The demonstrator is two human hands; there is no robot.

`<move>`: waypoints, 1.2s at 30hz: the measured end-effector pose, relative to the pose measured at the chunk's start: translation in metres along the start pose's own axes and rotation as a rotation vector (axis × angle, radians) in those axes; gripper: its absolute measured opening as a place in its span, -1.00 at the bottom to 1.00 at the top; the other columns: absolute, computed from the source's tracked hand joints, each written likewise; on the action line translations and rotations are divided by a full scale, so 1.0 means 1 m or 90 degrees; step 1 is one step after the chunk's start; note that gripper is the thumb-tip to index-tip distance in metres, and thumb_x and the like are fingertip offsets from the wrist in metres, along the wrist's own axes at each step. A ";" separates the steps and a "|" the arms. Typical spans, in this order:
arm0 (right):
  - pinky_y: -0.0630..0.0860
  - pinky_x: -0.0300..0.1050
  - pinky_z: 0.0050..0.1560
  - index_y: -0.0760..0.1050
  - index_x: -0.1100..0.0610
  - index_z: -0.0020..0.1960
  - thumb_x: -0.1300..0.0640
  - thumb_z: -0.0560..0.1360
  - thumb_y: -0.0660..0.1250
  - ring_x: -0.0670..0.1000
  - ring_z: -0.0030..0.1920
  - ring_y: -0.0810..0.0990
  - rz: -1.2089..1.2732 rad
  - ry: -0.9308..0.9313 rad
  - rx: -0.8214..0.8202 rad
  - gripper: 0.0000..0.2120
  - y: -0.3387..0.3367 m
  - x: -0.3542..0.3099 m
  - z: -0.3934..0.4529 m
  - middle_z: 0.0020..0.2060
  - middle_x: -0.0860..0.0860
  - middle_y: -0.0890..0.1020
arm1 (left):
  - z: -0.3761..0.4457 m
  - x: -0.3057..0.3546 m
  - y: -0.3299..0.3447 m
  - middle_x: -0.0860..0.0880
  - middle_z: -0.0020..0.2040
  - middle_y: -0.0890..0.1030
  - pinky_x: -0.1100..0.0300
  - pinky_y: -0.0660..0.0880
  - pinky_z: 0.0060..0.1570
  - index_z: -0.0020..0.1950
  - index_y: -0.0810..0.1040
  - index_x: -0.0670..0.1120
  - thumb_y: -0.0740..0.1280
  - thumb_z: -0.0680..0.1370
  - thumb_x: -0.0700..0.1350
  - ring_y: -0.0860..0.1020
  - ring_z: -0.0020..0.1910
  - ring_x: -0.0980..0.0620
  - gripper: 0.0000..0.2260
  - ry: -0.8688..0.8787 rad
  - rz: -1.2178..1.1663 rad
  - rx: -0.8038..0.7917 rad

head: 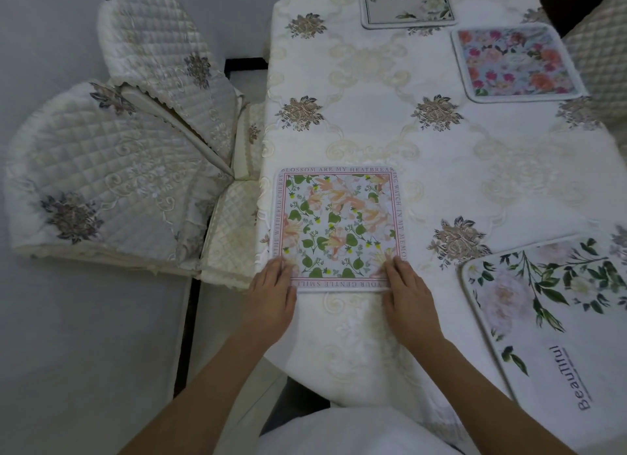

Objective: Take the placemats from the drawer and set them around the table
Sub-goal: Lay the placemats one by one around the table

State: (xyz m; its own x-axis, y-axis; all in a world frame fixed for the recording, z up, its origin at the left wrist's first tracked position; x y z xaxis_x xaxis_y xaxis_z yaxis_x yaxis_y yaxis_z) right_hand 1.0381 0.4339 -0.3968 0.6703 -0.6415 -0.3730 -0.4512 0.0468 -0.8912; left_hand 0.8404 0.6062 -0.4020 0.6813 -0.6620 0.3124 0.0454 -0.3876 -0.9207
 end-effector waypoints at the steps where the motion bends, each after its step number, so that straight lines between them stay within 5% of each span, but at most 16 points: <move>1: 0.21 0.09 0.44 0.21 0.15 0.54 0.13 0.58 0.13 0.12 0.51 0.22 0.003 0.003 0.004 -0.47 0.001 -0.001 -0.005 0.51 0.11 0.26 | -0.004 0.001 0.001 -0.15 0.48 0.35 -0.08 0.31 0.42 0.47 0.39 -0.16 -0.07 0.63 0.05 0.31 0.48 -0.12 -0.47 -0.001 -0.004 0.004; 5: 0.26 0.15 0.43 0.27 0.16 0.51 0.12 0.54 0.14 0.16 0.48 0.26 -0.003 0.003 0.011 -0.47 0.002 0.000 -0.010 0.49 0.13 0.29 | -0.010 0.002 0.006 -0.15 0.50 0.32 -0.16 0.31 0.40 0.49 0.37 -0.15 -0.11 0.61 0.06 0.28 0.49 -0.12 -0.44 -0.027 -0.012 -0.008; 11: 0.00 0.17 0.50 0.31 0.07 0.48 0.12 0.55 0.14 0.13 0.53 0.17 -0.041 -0.087 -0.022 -0.51 0.015 -0.043 -0.010 0.52 0.08 0.24 | -0.012 0.035 0.004 -0.09 0.48 0.36 -0.13 0.19 0.45 0.41 0.43 -0.05 -0.11 0.58 0.05 0.27 0.49 -0.10 -0.48 -0.020 0.018 -0.011; 18: 0.34 0.13 0.36 0.47 0.11 0.38 0.02 0.50 0.03 0.12 0.40 0.43 -0.078 -0.141 -0.092 -0.48 0.046 -0.084 -0.018 0.40 0.07 0.46 | -0.020 0.066 0.025 -0.07 0.38 0.51 -0.07 0.41 0.32 0.30 0.56 -0.07 0.06 0.55 0.03 0.46 0.37 -0.08 -0.55 0.010 0.047 -0.030; 27: 0.03 -0.01 0.50 0.26 0.07 0.52 0.10 0.55 0.16 0.08 0.53 0.17 -0.058 -0.157 -0.051 -0.47 0.035 -0.052 -0.021 0.52 0.03 0.25 | -0.026 0.036 0.021 -0.13 0.41 0.46 -0.07 0.42 0.34 0.38 0.51 -0.07 0.08 0.58 0.00 0.43 0.39 -0.12 -0.56 0.048 0.040 0.017; 31: 0.08 0.02 0.49 0.30 0.07 0.50 0.01 0.53 -0.02 0.07 0.52 0.20 -0.043 -0.112 -0.025 -0.44 0.022 -0.019 -0.026 0.51 0.03 0.28 | -0.030 0.016 0.017 -0.13 0.45 0.41 -0.13 0.38 0.35 0.40 0.48 -0.07 0.07 0.59 0.00 0.37 0.41 -0.13 -0.56 0.038 0.021 0.039; 36: 0.17 0.09 0.48 0.31 0.09 0.50 0.03 0.54 0.00 0.09 0.49 0.26 -0.032 -0.056 0.003 -0.46 0.009 0.013 -0.029 0.50 0.06 0.30 | -0.032 0.003 0.008 -0.15 0.37 0.48 -0.16 0.42 0.30 0.36 0.52 -0.08 0.08 0.58 0.00 0.45 0.33 -0.13 -0.57 0.010 0.019 0.058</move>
State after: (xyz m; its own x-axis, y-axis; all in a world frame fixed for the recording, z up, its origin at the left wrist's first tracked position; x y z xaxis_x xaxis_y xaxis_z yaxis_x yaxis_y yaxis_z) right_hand 1.0257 0.4040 -0.4020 0.7412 -0.5736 -0.3486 -0.4132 0.0192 -0.9104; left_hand 0.8188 0.5806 -0.4008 0.6717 -0.6829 0.2873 0.0915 -0.3083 -0.9469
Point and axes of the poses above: each hand's wrist, its own z-axis towards the middle knuckle, its own y-axis out of the palm, x = y × z, the point moved 7 cm from there along z, towards the middle knuckle
